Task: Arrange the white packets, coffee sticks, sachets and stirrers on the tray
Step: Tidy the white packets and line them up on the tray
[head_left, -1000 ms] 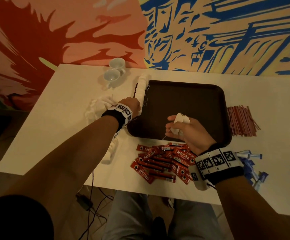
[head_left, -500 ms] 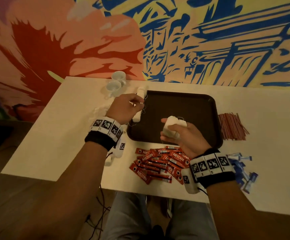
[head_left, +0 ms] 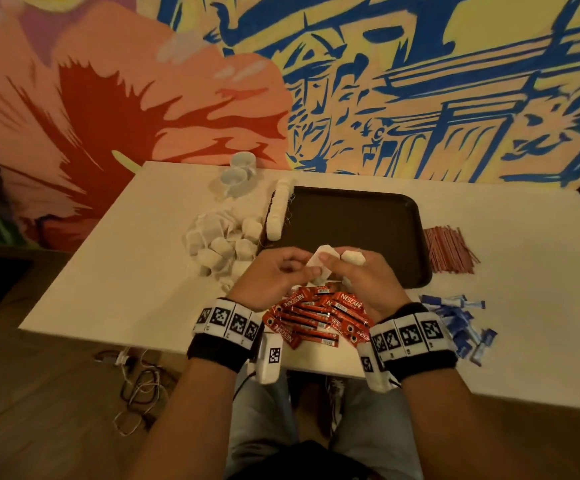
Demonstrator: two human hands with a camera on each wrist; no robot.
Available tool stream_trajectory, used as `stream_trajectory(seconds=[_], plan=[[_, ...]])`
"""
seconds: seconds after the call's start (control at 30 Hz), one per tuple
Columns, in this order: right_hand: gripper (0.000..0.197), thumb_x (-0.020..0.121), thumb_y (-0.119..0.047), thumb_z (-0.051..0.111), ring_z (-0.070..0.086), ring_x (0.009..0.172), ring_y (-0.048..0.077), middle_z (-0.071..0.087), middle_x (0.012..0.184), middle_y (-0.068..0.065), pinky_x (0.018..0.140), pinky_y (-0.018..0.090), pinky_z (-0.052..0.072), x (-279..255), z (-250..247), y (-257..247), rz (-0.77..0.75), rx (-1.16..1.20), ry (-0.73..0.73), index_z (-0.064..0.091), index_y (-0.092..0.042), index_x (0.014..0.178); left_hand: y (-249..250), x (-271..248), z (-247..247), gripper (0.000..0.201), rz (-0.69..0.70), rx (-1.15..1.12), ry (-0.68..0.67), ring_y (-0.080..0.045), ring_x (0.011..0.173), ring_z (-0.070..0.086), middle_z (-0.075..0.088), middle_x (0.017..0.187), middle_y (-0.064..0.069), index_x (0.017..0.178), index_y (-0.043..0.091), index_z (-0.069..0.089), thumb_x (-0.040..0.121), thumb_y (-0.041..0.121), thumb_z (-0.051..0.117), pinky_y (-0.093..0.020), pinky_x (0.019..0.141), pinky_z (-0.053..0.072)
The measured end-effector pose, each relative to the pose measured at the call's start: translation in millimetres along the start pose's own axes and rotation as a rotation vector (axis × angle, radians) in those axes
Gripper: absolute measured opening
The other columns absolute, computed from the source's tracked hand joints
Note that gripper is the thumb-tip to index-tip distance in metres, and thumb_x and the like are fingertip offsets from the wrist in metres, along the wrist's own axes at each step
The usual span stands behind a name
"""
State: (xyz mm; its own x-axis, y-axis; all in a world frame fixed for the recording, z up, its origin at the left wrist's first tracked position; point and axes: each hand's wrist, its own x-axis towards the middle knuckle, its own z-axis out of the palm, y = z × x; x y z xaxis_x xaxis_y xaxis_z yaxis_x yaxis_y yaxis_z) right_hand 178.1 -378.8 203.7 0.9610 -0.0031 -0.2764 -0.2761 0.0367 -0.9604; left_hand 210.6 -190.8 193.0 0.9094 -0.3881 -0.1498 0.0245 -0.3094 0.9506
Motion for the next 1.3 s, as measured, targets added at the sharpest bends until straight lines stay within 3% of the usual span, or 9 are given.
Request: stream_trajectory(seconds=[0.1, 0.23, 0.4, 0.5, 0.67, 0.77, 0.87, 1.1, 1.3], plan=[[0.013, 0.094, -0.026, 0.072, 0.076, 0.082, 0.02, 0.079, 0.091, 0.005, 0.065, 0.027, 0.06, -7, 0, 3, 0.008, -0.027, 0.001, 0.075, -0.015, 0.101, -8, -11, 7, 0.016, -0.006, -0.048, 0.032, -0.007, 0.072, 0.069, 0.076, 0.087, -0.001, 0.101, 0.012, 0.074, 0.09, 0.024, 0.073, -0.016, 0.059, 0.048], [0.021, 0.09, -0.031, 0.076, 0.07, 0.088, 0.047, 0.076, 0.093, 0.019, 0.083, 0.054, 0.059, -13, 2, 2, -0.034, -0.104, -0.018, 0.077, -0.011, 0.097, -3, -21, 7, 0.011, 0.018, -0.008, -0.02, -0.004, 0.074, 0.068, 0.075, 0.085, 0.002, 0.095, 0.013, 0.074, 0.092, 0.024, 0.071, -0.014, 0.061, 0.047], [0.018, 0.093, -0.022, 0.073, 0.064, 0.053, 0.01, 0.07, 0.064, 0.001, 0.054, 0.022, 0.051, -18, 1, -8, -0.091, -0.164, -0.128, 0.076, -0.004, 0.097, -3, -23, 3, 0.029, 0.059, 0.113, -0.03, -0.022, 0.073, 0.065, 0.072, 0.082, -0.012, 0.084, 0.011, 0.075, 0.089, 0.039, 0.071, -0.04, 0.071, 0.052], [0.02, 0.094, -0.015, 0.07, 0.061, 0.048, 0.003, 0.066, 0.056, -0.006, 0.049, 0.015, 0.047, -17, 2, -11, -0.122, -0.174, -0.131, 0.073, 0.004, 0.102, -3, -24, 5, 0.034, 0.028, 0.128, -0.038, -0.021, 0.071, 0.065, 0.073, 0.081, -0.01, 0.086, 0.008, 0.076, 0.089, 0.042, 0.071, -0.036, 0.071, 0.052], [0.015, 0.093, -0.021, 0.073, 0.073, 0.067, 0.015, 0.077, 0.078, 0.005, 0.064, 0.027, 0.058, -14, 3, -8, -0.129, -0.249, -0.13, 0.077, -0.007, 0.096, -5, -27, 7, 0.032, 0.005, 0.132, -0.057, -0.018, 0.072, 0.069, 0.074, 0.079, -0.006, 0.088, 0.007, 0.076, 0.089, 0.039, 0.073, -0.03, 0.068, 0.05], [0.018, 0.096, -0.032, 0.069, 0.067, 0.062, 0.002, 0.073, 0.075, -0.007, 0.062, 0.023, 0.051, -10, 4, -4, -0.091, -0.21, -0.035, 0.075, -0.017, 0.104, -8, -28, 3, 0.037, 0.009, 0.214, -0.048, -0.007, 0.061, 0.06, 0.067, 0.067, 0.001, 0.08, 0.006, 0.072, 0.088, 0.042, 0.072, -0.025, 0.063, 0.045], [0.019, 0.097, -0.042, 0.065, 0.055, 0.066, 0.003, 0.064, 0.089, -0.009, 0.064, 0.025, 0.042, 1, 0, -2, 0.034, -0.09, 0.085, 0.069, -0.029, 0.11, -18, -25, -8, 0.039, 0.003, 0.223, 0.002, -0.016, 0.067, 0.063, 0.068, 0.075, -0.011, 0.081, 0.003, 0.068, 0.088, 0.042, 0.072, -0.037, 0.069, 0.053], [0.019, 0.101, -0.015, 0.044, 0.044, 0.059, 0.013, 0.05, 0.08, 0.003, 0.053, 0.028, 0.039, 12, -9, -1, 0.154, 0.273, 0.058, 0.061, -0.009, 0.108, -4, -14, -53, 0.007, 0.054, 0.185, 0.186, -0.004, 0.071, 0.065, 0.074, 0.078, 0.01, 0.097, 0.027, 0.074, 0.091, 0.027, 0.072, -0.023, 0.06, 0.05], [0.035, 0.104, -0.018, 0.039, 0.054, 0.076, 0.022, 0.052, 0.088, 0.011, 0.077, 0.038, 0.052, 17, -4, -8, 0.215, 0.153, 0.025, 0.072, -0.007, 0.107, 28, 24, -102, 0.02, 0.101, 0.391, 0.307, -0.013, 0.069, 0.063, 0.072, 0.077, 0.0, 0.086, 0.02, 0.074, 0.087, 0.04, 0.072, -0.035, 0.071, 0.049]])
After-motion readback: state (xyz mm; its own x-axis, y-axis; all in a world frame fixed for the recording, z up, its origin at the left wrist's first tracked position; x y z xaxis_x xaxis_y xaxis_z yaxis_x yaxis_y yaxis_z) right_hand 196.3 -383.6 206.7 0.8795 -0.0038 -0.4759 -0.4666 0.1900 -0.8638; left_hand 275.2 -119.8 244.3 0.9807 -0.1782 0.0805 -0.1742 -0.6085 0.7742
